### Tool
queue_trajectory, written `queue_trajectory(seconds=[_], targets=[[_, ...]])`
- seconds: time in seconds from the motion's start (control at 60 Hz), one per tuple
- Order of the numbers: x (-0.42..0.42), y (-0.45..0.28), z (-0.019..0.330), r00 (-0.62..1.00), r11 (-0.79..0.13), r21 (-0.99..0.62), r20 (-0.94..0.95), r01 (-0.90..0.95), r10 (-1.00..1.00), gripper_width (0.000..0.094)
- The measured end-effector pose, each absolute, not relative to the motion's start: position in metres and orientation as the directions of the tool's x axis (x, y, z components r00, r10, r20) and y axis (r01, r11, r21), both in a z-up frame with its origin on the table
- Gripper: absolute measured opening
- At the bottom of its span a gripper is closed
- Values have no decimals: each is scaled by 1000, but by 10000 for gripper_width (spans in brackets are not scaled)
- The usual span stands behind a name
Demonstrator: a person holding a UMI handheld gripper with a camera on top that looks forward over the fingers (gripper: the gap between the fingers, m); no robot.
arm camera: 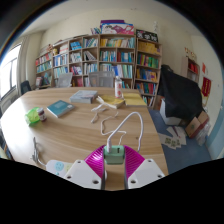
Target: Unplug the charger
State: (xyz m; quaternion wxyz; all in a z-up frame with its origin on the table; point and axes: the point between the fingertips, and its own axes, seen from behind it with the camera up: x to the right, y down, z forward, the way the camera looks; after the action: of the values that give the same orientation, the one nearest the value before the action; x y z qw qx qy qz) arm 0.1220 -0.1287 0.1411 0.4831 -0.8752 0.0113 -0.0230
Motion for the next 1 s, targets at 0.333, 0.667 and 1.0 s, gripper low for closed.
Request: queue_trajectory(seconds=[0.333,0.667,1.0], targets=[[150,-172,14,998,-785,-619,49,8,-28,298],[154,-172,21,985,-796,-605,152,28,-81,768],[106,-278,108,982,-741,-660,21,-126,-187,848]])
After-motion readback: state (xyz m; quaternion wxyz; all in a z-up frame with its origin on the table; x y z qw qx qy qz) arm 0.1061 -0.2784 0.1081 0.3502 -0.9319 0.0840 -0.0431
